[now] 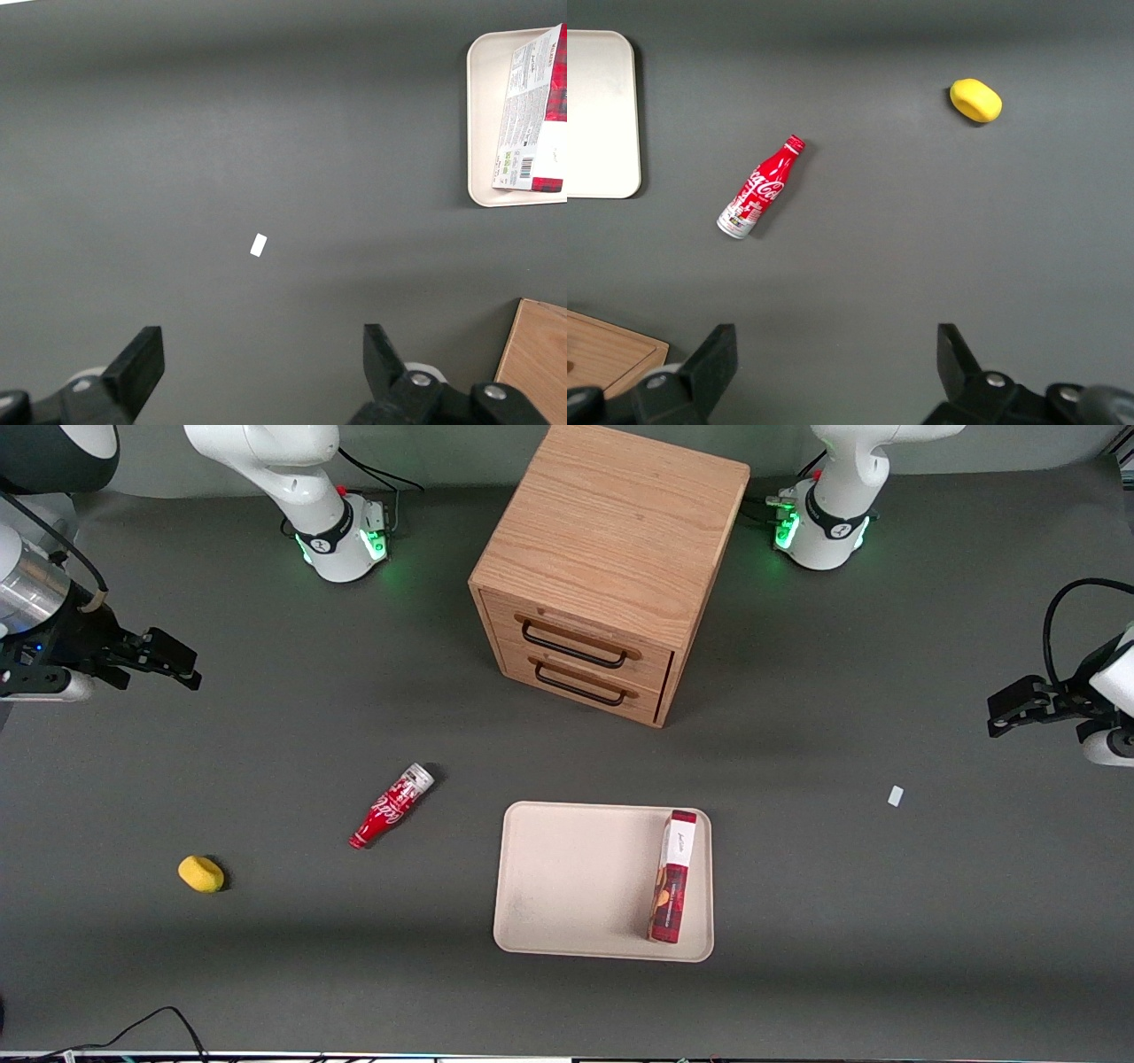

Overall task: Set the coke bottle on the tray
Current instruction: 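Move the open right gripper down over the lying red Coca-Cola bottle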

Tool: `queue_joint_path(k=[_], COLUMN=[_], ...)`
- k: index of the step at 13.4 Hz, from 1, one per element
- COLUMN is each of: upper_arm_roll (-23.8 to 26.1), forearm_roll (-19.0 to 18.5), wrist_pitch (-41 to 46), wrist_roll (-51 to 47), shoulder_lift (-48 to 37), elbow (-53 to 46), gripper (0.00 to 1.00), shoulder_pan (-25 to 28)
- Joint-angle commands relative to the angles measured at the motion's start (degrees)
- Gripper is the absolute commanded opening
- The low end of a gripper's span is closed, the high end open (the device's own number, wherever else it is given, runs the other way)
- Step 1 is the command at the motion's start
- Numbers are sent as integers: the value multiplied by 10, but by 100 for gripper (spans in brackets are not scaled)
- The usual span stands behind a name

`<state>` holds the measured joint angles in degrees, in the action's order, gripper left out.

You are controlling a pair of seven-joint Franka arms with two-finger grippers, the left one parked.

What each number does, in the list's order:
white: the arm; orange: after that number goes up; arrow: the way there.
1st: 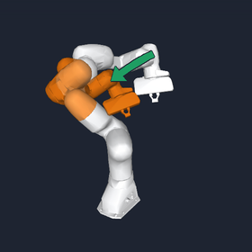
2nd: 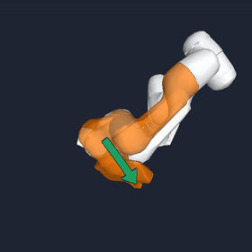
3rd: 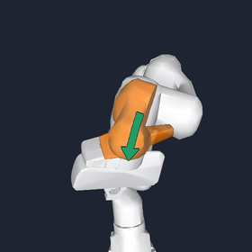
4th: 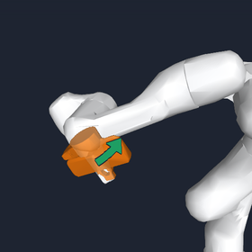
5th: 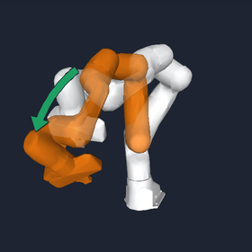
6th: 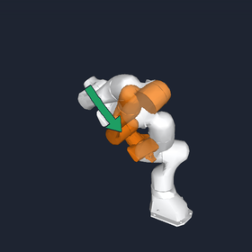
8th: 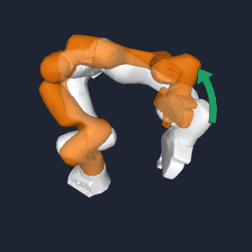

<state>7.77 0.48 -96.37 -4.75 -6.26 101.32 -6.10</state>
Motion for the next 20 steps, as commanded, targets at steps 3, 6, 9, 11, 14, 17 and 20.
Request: queue_joint_path(k=[3, 6, 9, 11, 14, 17, 20], upper_arm_roll=[9, 59, 95, 129, 150, 160, 160], forearm_roll=[-1, 0, 3, -1, -48, -137, -139], wrist_pitch=[2, -29, -106, -155, -200, -231, -320], wrist_roll=[-23, -153, -268, -364, -487, -618, -645], shoulder_lift=[10, 44, 109, 161, 232, 301, 331], elbow=[1, -8, -2, 0, 0, 10, 49], gripper=[100, 100, 100, 100, 100, 100, 100], shoulder_pan=[2, 7, 7, 7, 18, 24, 21])
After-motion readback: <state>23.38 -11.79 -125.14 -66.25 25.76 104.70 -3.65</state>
